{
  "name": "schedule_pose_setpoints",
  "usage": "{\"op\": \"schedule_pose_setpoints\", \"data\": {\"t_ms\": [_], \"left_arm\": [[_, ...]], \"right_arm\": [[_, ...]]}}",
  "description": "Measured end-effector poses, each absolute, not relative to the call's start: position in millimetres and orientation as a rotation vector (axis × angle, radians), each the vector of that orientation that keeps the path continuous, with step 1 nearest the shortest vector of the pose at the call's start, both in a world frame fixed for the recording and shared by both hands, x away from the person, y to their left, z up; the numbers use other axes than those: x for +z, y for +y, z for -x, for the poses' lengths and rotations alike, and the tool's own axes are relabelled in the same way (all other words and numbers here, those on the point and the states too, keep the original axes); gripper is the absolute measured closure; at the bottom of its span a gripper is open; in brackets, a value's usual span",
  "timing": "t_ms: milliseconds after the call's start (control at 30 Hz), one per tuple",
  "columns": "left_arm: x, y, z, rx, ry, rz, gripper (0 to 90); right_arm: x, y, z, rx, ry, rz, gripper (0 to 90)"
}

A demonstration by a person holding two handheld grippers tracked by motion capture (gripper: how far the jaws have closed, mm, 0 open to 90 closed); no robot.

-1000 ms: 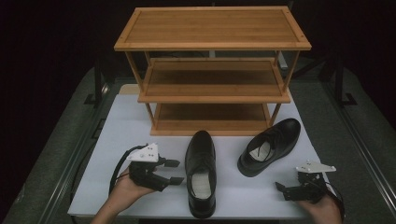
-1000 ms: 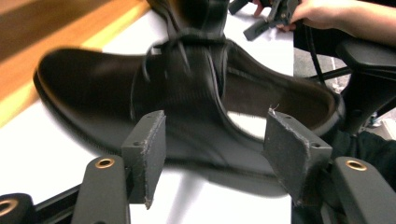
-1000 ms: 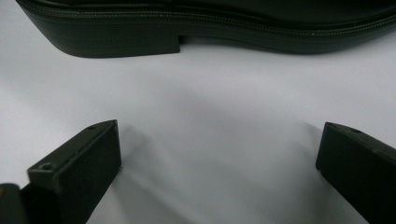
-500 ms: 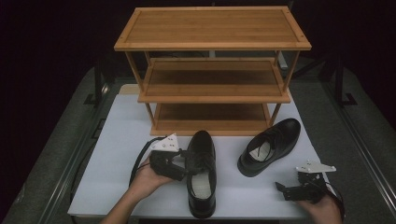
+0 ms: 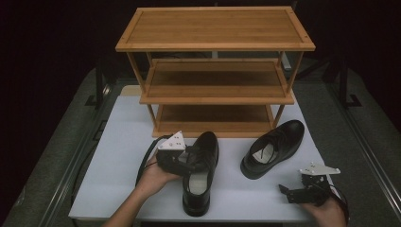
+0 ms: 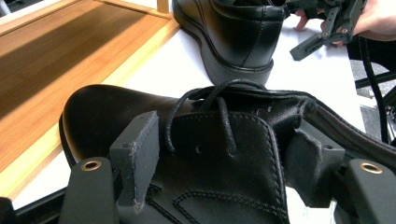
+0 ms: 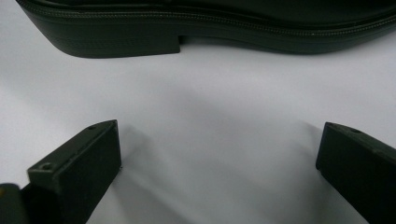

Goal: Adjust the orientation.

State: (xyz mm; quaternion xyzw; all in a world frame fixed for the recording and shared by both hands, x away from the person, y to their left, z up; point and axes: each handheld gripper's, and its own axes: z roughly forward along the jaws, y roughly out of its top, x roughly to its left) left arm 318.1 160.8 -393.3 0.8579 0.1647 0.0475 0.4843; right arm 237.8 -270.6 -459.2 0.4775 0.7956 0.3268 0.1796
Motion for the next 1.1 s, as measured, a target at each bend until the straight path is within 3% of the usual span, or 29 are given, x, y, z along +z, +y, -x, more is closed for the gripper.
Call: {"op": "schedule_pose_setpoints", "data": {"t_ms": [367, 633, 1100], "left_arm": [[-396, 149, -325, 0.173, 0.428, -2.077, 32.6], [-395, 161, -323, 0.111, 0.454, -2.053, 30.6], [-383, 203, -306, 0.132, 0.499, -2.091, 15.7]], "right_arm": [[-459, -271, -238, 0.924, 2.248, -1.35, 0.0], [-459, -271, -238, 0.927, 2.249, -1.35, 0.0], [-459, -271, -238, 0.927, 2.249, -1.35, 0.0]]}}
